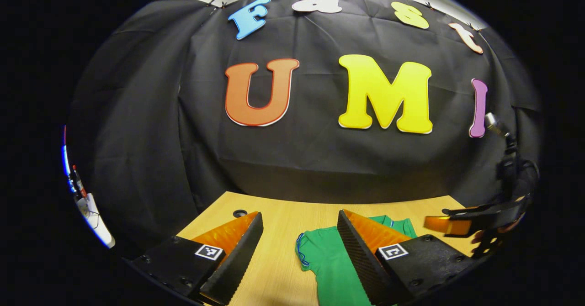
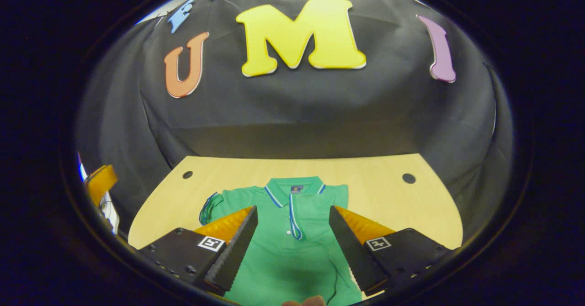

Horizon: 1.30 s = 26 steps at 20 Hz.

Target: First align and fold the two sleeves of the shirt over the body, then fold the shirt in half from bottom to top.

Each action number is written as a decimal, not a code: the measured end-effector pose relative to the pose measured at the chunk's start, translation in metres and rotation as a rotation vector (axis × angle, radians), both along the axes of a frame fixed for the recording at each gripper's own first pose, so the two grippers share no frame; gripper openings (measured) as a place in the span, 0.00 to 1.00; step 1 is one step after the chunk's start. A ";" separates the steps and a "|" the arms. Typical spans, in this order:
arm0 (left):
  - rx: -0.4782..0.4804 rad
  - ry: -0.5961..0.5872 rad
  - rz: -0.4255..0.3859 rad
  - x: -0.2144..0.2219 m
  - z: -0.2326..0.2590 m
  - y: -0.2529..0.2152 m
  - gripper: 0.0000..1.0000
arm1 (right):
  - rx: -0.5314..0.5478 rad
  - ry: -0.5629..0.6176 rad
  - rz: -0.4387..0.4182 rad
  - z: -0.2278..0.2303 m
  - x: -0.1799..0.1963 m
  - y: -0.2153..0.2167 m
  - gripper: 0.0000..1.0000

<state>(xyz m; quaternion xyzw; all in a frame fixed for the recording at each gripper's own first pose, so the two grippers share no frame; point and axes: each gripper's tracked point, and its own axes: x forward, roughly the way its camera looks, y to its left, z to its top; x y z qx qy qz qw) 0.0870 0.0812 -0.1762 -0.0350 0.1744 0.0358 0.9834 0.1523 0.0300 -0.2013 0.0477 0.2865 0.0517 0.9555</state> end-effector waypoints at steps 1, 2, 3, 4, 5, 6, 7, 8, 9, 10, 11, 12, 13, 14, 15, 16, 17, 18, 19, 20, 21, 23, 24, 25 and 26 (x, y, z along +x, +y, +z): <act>-0.009 0.016 -0.020 0.006 -0.011 -0.001 1.00 | -0.012 -0.018 -0.008 0.012 -0.013 -0.010 0.96; -0.025 0.038 -0.045 0.011 -0.023 -0.004 1.00 | -0.026 -0.036 -0.018 0.022 -0.026 -0.018 0.96; -0.045 0.070 -0.068 0.016 -0.037 -0.007 1.00 | -0.039 -0.054 -0.028 0.032 -0.038 -0.026 0.96; -0.065 0.100 -0.079 0.022 -0.050 -0.010 1.00 | -0.059 -0.073 -0.038 0.040 -0.050 -0.032 0.92; -0.079 0.125 -0.081 0.027 -0.062 -0.011 1.00 | -0.080 -0.083 -0.051 0.048 -0.060 -0.040 0.96; -0.088 0.150 -0.080 0.032 -0.074 -0.009 1.00 | -0.091 -0.089 -0.066 0.054 -0.071 -0.048 0.96; -0.088 0.171 -0.077 0.037 -0.086 -0.007 1.00 | -0.097 -0.094 -0.082 0.061 -0.080 -0.056 0.96; -0.085 0.194 -0.073 0.041 -0.098 -0.006 1.00 | -0.106 -0.098 -0.099 0.066 -0.088 -0.063 0.96; -0.084 0.209 -0.066 0.047 -0.109 -0.004 1.00 | -0.121 -0.104 -0.112 0.070 -0.094 -0.070 0.96; -0.080 0.228 -0.061 0.051 -0.118 -0.004 1.00 | -0.140 -0.111 -0.120 0.073 -0.101 -0.075 0.96; -0.082 0.244 -0.060 0.056 -0.129 -0.004 1.00 | -0.165 -0.114 -0.124 0.075 -0.105 -0.079 0.96; -0.083 0.261 -0.059 0.061 -0.141 -0.005 1.00 | -0.180 -0.116 -0.126 0.074 -0.108 -0.081 0.92; -0.080 0.281 -0.060 0.066 -0.152 -0.004 1.00 | -0.196 -0.108 -0.126 0.072 -0.111 -0.082 0.96; -0.077 0.299 -0.057 0.070 -0.164 -0.004 1.00 | -0.199 -0.095 -0.124 0.067 -0.113 -0.083 0.96; -0.076 0.309 -0.056 0.075 -0.175 -0.003 1.00 | -0.200 -0.077 -0.124 0.062 -0.116 -0.082 0.96; -0.072 0.321 -0.057 0.079 -0.185 -0.002 1.00 | -0.194 -0.063 -0.129 0.057 -0.117 -0.082 0.95; -0.069 0.336 -0.061 0.082 -0.196 -0.002 1.00 | -0.187 -0.057 -0.135 0.056 -0.117 -0.082 0.95; -0.069 0.349 -0.068 0.084 -0.205 -0.002 1.00 | -0.184 -0.053 -0.142 0.054 -0.116 -0.083 0.96; -0.066 0.365 -0.070 0.086 -0.215 -0.002 1.00 | -0.184 -0.046 -0.142 0.052 -0.114 -0.082 0.98; -0.061 0.383 -0.071 0.088 -0.225 -0.002 1.00 | -0.186 -0.038 -0.142 0.048 -0.114 -0.082 0.95; -0.060 0.393 -0.070 0.089 -0.232 -0.001 1.00 | -0.189 -0.029 -0.142 0.046 -0.112 -0.082 0.98; -0.059 0.412 -0.070 0.091 -0.242 -0.001 1.00 | -0.199 -0.019 -0.133 0.042 -0.110 -0.080 0.95; -0.058 0.422 -0.071 0.090 -0.247 0.000 1.00 | -0.199 -0.017 -0.129 0.043 -0.109 -0.079 0.95; -0.062 0.429 -0.070 0.089 -0.249 -0.001 0.99 | -0.199 -0.015 -0.126 0.041 -0.108 -0.078 0.95; -0.073 0.434 -0.069 0.089 -0.251 -0.003 0.94 | -0.197 -0.011 -0.122 0.040 -0.107 -0.076 0.95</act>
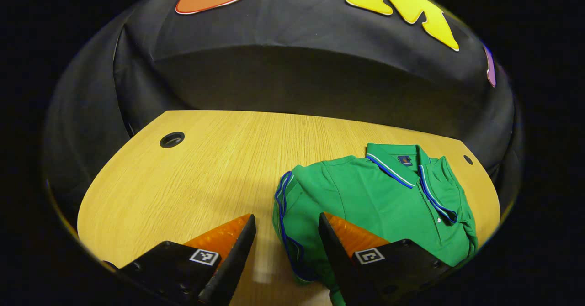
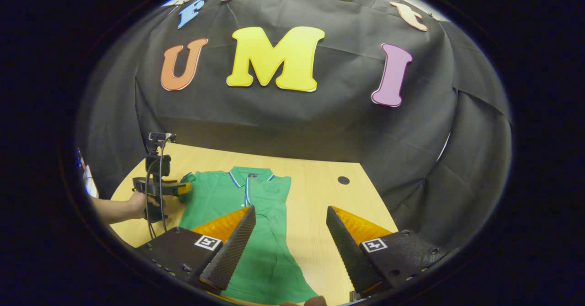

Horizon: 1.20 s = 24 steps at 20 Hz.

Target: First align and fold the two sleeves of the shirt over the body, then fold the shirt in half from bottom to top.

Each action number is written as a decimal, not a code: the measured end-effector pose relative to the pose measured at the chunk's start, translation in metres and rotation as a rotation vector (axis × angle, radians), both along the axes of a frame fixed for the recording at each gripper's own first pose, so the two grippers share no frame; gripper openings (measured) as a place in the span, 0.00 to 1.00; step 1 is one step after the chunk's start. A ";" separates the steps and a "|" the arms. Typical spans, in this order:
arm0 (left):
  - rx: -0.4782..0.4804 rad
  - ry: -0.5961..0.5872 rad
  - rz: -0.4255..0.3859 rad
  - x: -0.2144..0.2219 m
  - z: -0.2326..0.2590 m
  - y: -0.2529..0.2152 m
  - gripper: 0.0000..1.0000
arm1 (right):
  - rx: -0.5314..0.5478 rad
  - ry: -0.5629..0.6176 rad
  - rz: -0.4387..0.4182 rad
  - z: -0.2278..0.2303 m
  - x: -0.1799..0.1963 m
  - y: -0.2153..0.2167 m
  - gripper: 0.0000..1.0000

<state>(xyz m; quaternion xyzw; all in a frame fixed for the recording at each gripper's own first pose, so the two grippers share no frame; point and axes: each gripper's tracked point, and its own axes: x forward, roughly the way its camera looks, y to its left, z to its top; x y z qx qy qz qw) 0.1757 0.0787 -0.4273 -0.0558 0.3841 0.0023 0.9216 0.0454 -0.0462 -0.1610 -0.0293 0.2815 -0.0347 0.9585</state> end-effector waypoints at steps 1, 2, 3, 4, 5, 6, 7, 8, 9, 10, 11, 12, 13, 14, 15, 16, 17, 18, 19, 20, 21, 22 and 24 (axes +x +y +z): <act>-0.021 0.012 -0.004 -0.001 -0.004 -0.005 0.82 | 0.006 0.005 0.004 -0.001 0.001 0.002 0.96; -0.040 0.037 -0.009 -0.006 -0.009 -0.008 0.76 | 0.009 0.006 0.005 -0.001 0.002 0.003 0.96; -0.026 0.036 0.008 -0.006 -0.008 -0.004 0.55 | 0.013 0.005 0.005 0.000 0.002 0.004 0.96; -0.035 0.030 0.013 -0.005 -0.009 -0.003 0.50 | 0.014 -0.002 0.007 0.002 0.004 0.005 0.95; -0.036 0.043 0.018 -0.005 -0.011 -0.003 0.39 | 0.015 -0.008 0.008 0.003 0.005 0.006 0.95; -0.031 0.040 0.020 -0.005 -0.011 -0.001 0.30 | 0.016 -0.010 0.009 0.004 0.004 0.007 0.95; -0.029 0.043 0.021 -0.005 -0.012 -0.001 0.18 | 0.017 -0.011 0.010 0.004 0.004 0.007 0.95; -0.037 0.043 0.016 -0.005 -0.011 0.000 0.10 | 0.017 -0.009 0.009 0.003 0.003 0.007 0.95; -0.043 0.051 0.016 -0.006 -0.010 -0.002 0.07 | 0.021 -0.009 0.008 0.002 0.003 0.005 0.95; -0.049 0.056 0.019 -0.007 -0.008 -0.002 0.06 | 0.025 -0.008 0.006 0.002 0.002 0.005 0.95; -0.052 0.054 0.020 -0.007 -0.003 -0.002 0.06 | 0.031 -0.010 0.004 0.001 0.001 0.004 0.95; -0.057 0.045 0.020 -0.007 0.005 -0.002 0.06 | 0.035 -0.011 0.002 0.001 0.001 0.003 0.95; -0.069 0.026 0.025 -0.005 0.017 -0.005 0.06 | 0.040 -0.014 -0.001 0.000 0.000 0.001 0.96; -0.081 0.008 0.033 -0.003 0.029 -0.007 0.06 | 0.048 -0.015 -0.004 -0.001 0.001 0.001 0.96; -0.089 -0.008 0.038 -0.001 0.040 -0.011 0.06 | 0.057 -0.020 -0.007 0.000 0.001 0.000 0.96; -0.092 -0.021 0.037 0.001 0.049 -0.014 0.06 | 0.063 -0.025 -0.009 0.002 0.001 0.000 0.96; -0.093 -0.028 0.033 0.003 0.057 -0.018 0.06 | 0.066 -0.031 -0.011 0.002 0.000 -0.002 0.95; -0.096 -0.036 0.028 0.007 0.065 -0.026 0.06 | 0.068 -0.037 -0.014 0.003 -0.001 -0.004 0.95; -0.096 -0.039 0.024 0.010 0.072 -0.034 0.06 | 0.069 -0.044 -0.020 0.005 -0.003 -0.008 0.95; -0.097 -0.039 0.019 0.013 0.077 -0.045 0.06 | 0.071 -0.048 -0.029 0.006 -0.006 -0.013 0.95; -0.101 -0.040 0.008 0.016 0.081 -0.059 0.06 | 0.079 -0.052 -0.041 0.006 -0.008 -0.017 0.95; -0.110 -0.041 -0.007 0.017 0.084 -0.074 0.06 | 0.089 -0.054 -0.055 0.007 -0.011 -0.022 0.95; -0.134 -0.037 -0.037 0.020 0.090 -0.109 0.06 | 0.098 -0.055 -0.086 0.005 -0.018 -0.036 0.95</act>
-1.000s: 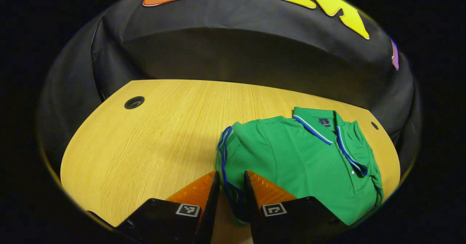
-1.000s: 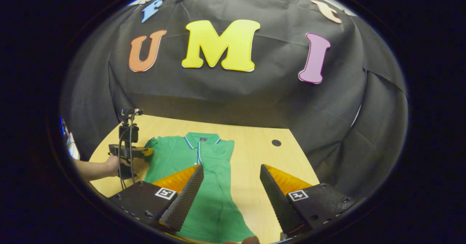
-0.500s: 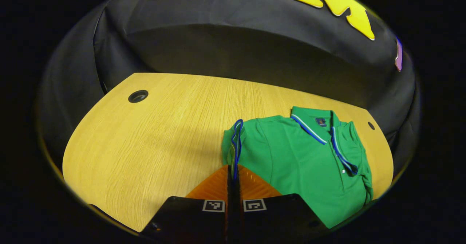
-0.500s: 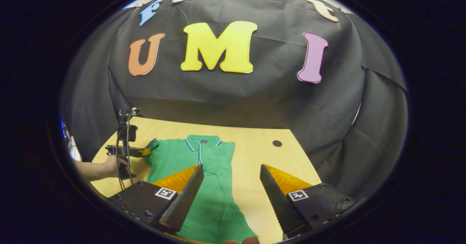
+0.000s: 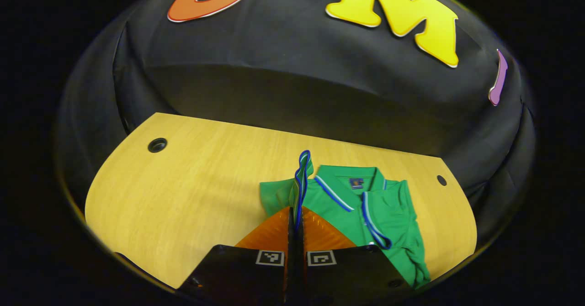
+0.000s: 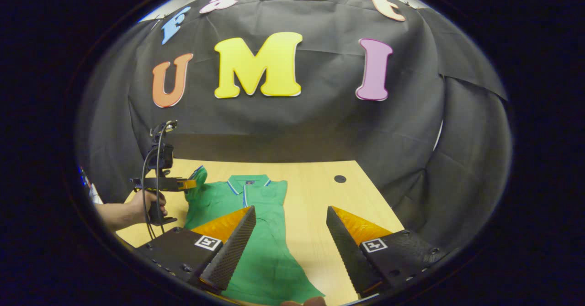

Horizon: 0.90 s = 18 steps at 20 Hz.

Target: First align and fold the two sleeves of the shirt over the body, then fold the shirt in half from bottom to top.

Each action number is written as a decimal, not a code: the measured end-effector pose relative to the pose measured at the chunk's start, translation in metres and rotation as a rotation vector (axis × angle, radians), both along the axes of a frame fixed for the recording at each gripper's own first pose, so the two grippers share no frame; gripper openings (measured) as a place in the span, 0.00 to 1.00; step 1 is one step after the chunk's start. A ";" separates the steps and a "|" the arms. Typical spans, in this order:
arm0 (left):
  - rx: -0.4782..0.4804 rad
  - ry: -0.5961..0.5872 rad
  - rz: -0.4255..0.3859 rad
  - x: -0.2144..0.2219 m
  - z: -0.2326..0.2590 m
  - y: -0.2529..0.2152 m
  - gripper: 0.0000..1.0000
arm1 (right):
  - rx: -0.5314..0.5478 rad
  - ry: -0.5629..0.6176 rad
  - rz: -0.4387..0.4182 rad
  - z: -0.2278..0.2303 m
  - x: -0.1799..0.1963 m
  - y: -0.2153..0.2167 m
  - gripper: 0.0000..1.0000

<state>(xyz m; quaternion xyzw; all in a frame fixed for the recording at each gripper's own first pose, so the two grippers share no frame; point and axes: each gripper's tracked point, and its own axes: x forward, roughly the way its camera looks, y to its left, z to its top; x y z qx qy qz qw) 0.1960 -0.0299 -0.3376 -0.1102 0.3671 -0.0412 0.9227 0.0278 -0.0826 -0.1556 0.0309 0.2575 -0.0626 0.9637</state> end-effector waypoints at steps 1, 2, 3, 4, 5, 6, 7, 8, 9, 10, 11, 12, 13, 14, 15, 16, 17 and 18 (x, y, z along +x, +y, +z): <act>-0.008 0.001 -0.015 0.002 0.000 -0.018 0.06 | 0.000 -0.001 -0.016 0.000 -0.004 -0.008 0.95; -0.015 0.003 -0.030 0.005 -0.001 -0.035 0.06 | 0.001 -0.002 -0.031 0.000 -0.007 -0.016 0.95; -0.020 0.009 -0.043 0.006 -0.003 -0.051 0.06 | 0.000 -0.001 -0.047 0.000 -0.011 -0.025 0.95; -0.022 0.016 -0.057 0.007 -0.007 -0.065 0.06 | 0.002 0.002 -0.062 -0.001 -0.015 -0.033 0.95; -0.023 0.022 -0.065 0.008 -0.010 -0.078 0.06 | 0.004 0.005 -0.076 -0.002 -0.018 -0.041 0.95; -0.025 0.031 -0.071 0.009 -0.015 -0.088 0.06 | 0.004 0.009 -0.090 -0.002 -0.021 -0.050 0.95; -0.023 0.041 -0.072 0.009 -0.019 -0.096 0.06 | 0.004 0.012 -0.101 -0.003 -0.024 -0.056 0.98; -0.026 0.052 -0.073 0.008 -0.021 -0.102 0.06 | 0.004 0.013 -0.110 -0.003 -0.026 -0.062 0.95; -0.041 0.063 -0.079 0.006 -0.023 -0.110 0.08 | 0.006 0.013 -0.115 -0.004 -0.028 -0.067 0.95; -0.047 0.072 -0.082 0.002 -0.021 -0.114 0.12 | 0.009 0.014 -0.115 -0.004 -0.027 -0.070 0.95; -0.058 0.073 -0.086 0.000 -0.018 -0.117 0.29 | 0.012 0.014 -0.111 -0.005 -0.026 -0.071 0.95; -0.057 0.065 -0.085 -0.004 -0.007 -0.115 0.52 | 0.013 0.013 -0.103 -0.005 -0.024 -0.071 0.95; -0.038 0.046 -0.066 -0.006 0.002 -0.110 0.76 | 0.013 0.009 -0.092 -0.005 -0.021 -0.069 0.96; -0.024 0.026 -0.051 -0.006 0.014 -0.104 1.00 | 0.014 0.007 -0.079 -0.005 -0.019 -0.067 0.94; -0.011 0.008 -0.037 -0.010 0.028 -0.096 1.00 | 0.016 0.003 -0.058 -0.005 -0.016 -0.062 0.95; -0.003 -0.011 -0.024 0.003 0.003 -0.103 1.00 | 0.013 0.000 -0.036 -0.005 -0.013 -0.057 0.94; 0.003 -0.030 -0.013 -0.015 0.035 -0.080 1.00 | 0.010 -0.010 -0.016 -0.003 -0.008 -0.052 0.95; 0.018 -0.055 0.001 -0.023 0.053 -0.070 1.00 | 0.008 -0.018 0.005 -0.001 -0.004 -0.047 0.94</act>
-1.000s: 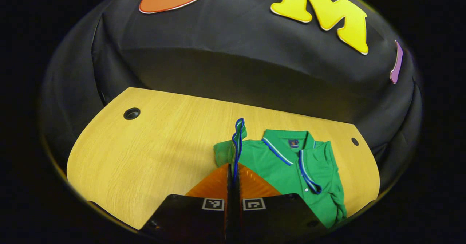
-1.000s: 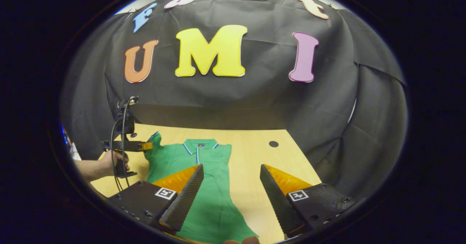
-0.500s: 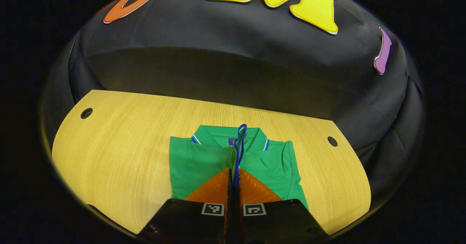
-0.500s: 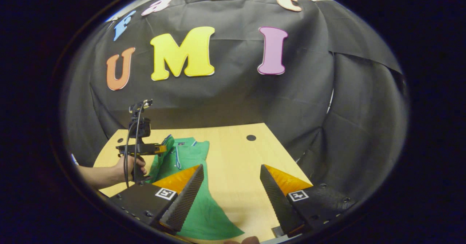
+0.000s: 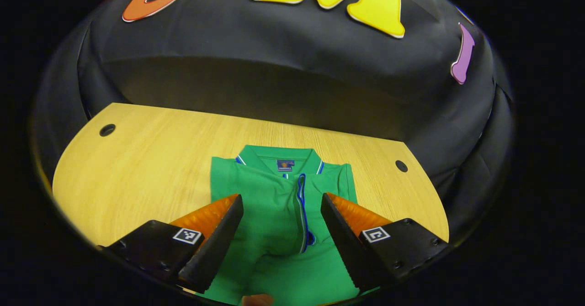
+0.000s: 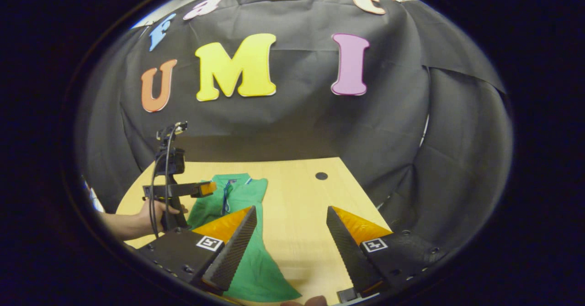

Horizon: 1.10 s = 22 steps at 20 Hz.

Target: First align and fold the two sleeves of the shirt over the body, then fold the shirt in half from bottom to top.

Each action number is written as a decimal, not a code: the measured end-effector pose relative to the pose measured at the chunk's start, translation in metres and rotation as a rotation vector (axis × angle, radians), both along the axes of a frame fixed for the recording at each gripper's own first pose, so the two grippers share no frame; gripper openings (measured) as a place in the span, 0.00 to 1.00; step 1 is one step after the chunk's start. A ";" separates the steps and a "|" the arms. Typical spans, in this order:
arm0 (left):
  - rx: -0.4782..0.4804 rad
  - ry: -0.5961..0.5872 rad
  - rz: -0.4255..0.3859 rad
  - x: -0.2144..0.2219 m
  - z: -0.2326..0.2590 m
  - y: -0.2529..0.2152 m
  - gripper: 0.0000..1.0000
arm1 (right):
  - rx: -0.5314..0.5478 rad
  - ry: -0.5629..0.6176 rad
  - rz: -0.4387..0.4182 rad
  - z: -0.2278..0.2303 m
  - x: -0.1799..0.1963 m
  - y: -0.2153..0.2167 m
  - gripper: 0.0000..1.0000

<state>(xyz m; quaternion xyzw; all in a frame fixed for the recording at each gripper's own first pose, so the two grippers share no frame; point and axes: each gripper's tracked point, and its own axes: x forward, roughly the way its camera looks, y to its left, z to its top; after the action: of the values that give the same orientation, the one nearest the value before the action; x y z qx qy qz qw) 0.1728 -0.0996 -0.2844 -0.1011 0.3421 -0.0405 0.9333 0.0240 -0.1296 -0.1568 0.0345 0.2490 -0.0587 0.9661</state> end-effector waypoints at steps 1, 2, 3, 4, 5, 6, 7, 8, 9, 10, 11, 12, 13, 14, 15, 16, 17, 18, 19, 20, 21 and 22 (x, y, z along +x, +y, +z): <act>0.014 -0.022 0.010 -0.007 0.013 0.011 1.00 | -0.002 -0.009 0.024 0.001 0.003 0.005 0.94; 0.023 -0.049 0.017 -0.015 0.027 0.019 1.00 | -0.007 -0.012 0.050 0.001 0.006 0.011 0.96; 0.023 -0.066 0.011 -0.023 0.040 0.025 1.00 | -0.016 -0.012 0.080 -0.002 0.007 0.016 0.95; 0.030 -0.090 0.000 -0.035 0.054 0.032 1.00 | -0.026 -0.009 0.109 -0.005 0.008 0.020 0.96; 0.047 -0.113 -0.018 -0.046 0.063 0.039 1.00 | -0.035 -0.007 0.133 -0.006 0.007 0.024 0.95; 0.071 -0.140 -0.044 -0.060 0.073 0.049 1.00 | -0.043 -0.004 0.156 -0.008 0.005 0.026 0.95; 0.097 -0.160 -0.064 -0.073 0.080 0.060 1.00 | -0.054 0.002 0.177 -0.012 0.003 0.027 0.95; 0.116 -0.164 -0.077 -0.090 0.089 0.070 1.00 | -0.066 0.008 0.195 -0.015 0.000 0.027 0.95; 0.129 -0.158 -0.079 -0.105 0.093 0.081 1.00 | -0.074 0.016 0.208 -0.019 -0.003 0.026 0.95; 0.138 -0.150 -0.071 -0.123 0.097 0.090 1.00 | -0.084 0.036 0.213 -0.026 -0.008 0.024 0.95; 0.139 -0.143 -0.060 -0.136 0.099 0.096 1.00 | -0.093 0.057 0.216 -0.034 -0.013 0.020 0.95; 0.132 -0.140 -0.057 -0.146 0.098 0.098 1.00 | -0.091 0.075 0.217 -0.041 -0.020 0.018 0.95; 0.120 -0.116 -0.072 -0.159 0.093 0.097 1.00 | -0.083 0.101 0.220 -0.049 -0.028 0.017 0.95; 0.114 -0.078 -0.095 -0.176 0.087 0.096 1.00 | -0.080 0.134 0.224 -0.060 -0.037 0.016 0.96; 0.117 -0.039 -0.120 -0.192 0.076 0.096 1.00 | -0.089 0.166 0.232 -0.071 -0.045 0.013 0.96; 0.111 0.007 -0.149 -0.209 0.066 0.095 1.00 | -0.102 0.195 0.248 -0.083 -0.055 0.012 0.95; 0.112 0.049 -0.172 -0.224 0.056 0.098 1.00 | -0.115 0.236 0.261 -0.094 -0.064 0.009 0.95; 0.112 0.099 -0.194 -0.241 0.045 0.100 1.00 | -0.113 0.276 0.278 -0.106 -0.074 0.009 0.96; 0.108 0.142 -0.215 -0.256 0.034 0.102 1.00 | -0.108 0.310 0.284 -0.118 -0.082 0.007 0.96; 0.099 0.187 -0.253 -0.272 0.023 0.102 1.00 | -0.104 0.343 0.291 -0.129 -0.090 0.007 0.96; 0.113 0.234 -0.274 -0.286 0.011 0.106 1.00 | -0.105 0.369 0.293 -0.140 -0.097 0.005 0.99; 0.117 0.284 -0.286 -0.301 0.000 0.109 1.00 | -0.101 0.407 0.300 -0.153 -0.105 0.005 0.96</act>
<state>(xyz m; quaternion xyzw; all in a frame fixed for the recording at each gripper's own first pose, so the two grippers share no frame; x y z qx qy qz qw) -0.1278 0.0098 -0.2841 -0.0019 0.4829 -0.1382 0.8647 -0.0808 -0.1250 -0.3097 -0.0637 0.4374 0.0669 0.8945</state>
